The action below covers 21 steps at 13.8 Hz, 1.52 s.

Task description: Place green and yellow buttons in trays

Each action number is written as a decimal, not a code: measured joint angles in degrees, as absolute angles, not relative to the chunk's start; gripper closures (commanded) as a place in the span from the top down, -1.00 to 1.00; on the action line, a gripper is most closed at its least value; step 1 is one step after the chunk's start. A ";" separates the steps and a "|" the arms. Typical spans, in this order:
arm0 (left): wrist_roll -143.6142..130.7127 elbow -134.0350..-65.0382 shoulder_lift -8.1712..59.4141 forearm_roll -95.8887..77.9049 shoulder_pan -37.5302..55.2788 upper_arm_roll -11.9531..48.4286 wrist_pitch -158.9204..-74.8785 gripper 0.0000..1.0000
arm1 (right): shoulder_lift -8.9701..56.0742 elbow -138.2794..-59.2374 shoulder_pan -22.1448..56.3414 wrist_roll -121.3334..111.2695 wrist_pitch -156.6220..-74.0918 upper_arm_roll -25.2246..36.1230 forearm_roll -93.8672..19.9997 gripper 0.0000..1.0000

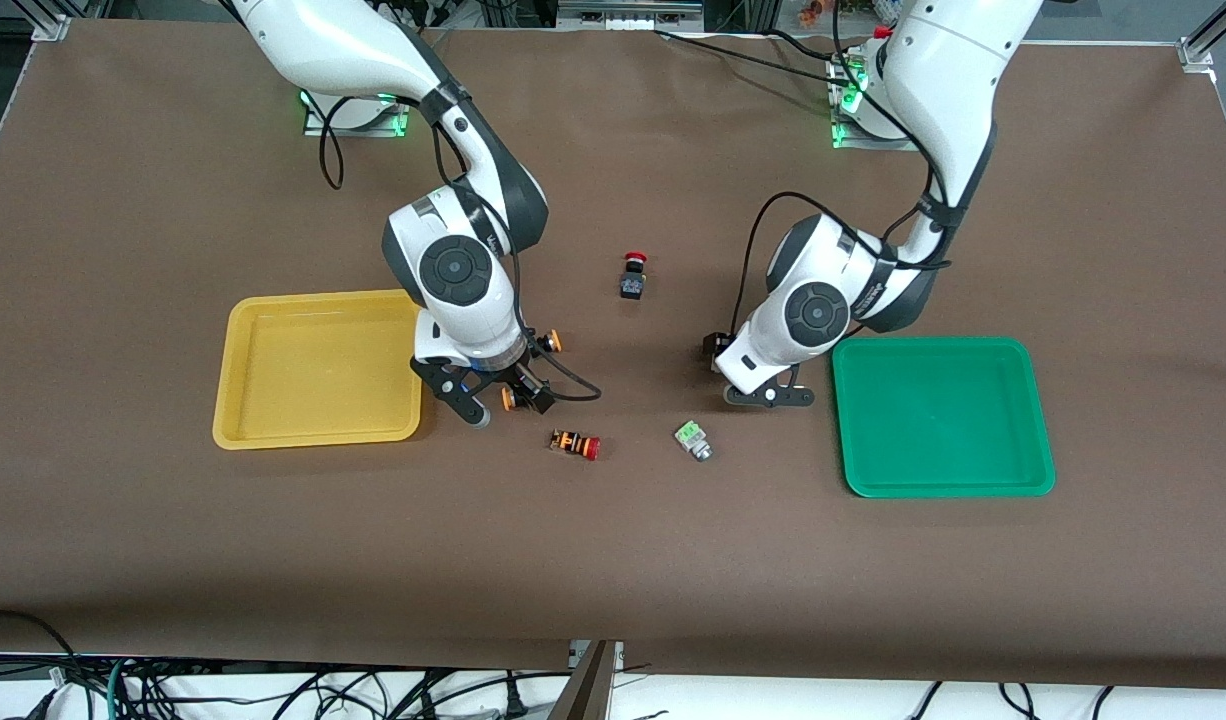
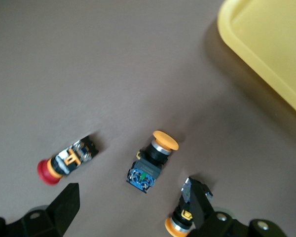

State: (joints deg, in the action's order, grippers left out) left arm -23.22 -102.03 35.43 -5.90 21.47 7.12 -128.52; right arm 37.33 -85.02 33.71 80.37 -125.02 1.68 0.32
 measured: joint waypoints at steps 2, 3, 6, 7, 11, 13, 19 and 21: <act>-24.38 -102.03 36.75 -5.90 22.53 7.14 -130.01 1.00 | 37.89 -85.02 33.66 86.54 -125.94 1.80 -0.88 0.97; -25.48 -102.03 37.22 -5.90 23.29 7.15 -130.74 1.00 | 38.14 -85.02 33.58 89.67 -126.17 1.85 -1.22 0.96; -26.72 -102.00 37.81 -5.90 24.36 7.14 -132.00 -0.43 | 39.36 -85.05 33.51 98.61 -126.51 1.98 -1.54 0.90; -26.72 -101.96 37.81 -5.90 24.36 7.10 -132.07 -0.65 | 39.94 -85.17 33.50 100.82 -126.51 1.98 -1.54 0.90; -26.72 -101.76 37.78 -5.90 24.32 6.93 -132.06 -0.87 | 41.23 -87.72 33.75 102.84 -126.46 1.91 -2.98 0.90; -26.72 -101.31 37.45 -5.90 24.27 6.75 -131.80 -0.87 | 41.30 -88.60 34.39 102.86 -126.46 1.66 -4.55 0.90; -25.13 -98.64 29.71 -3.07 20.02 5.11 -118.96 -0.83 | 41.35 -91.65 37.03 103.35 -126.42 1.56 -5.85 0.90; -19.47 -95.94 27.60 -0.61 16.44 5.02 -111.29 -0.80 | 41.34 -92.70 37.40 103.35 -126.42 1.56 -5.85 0.89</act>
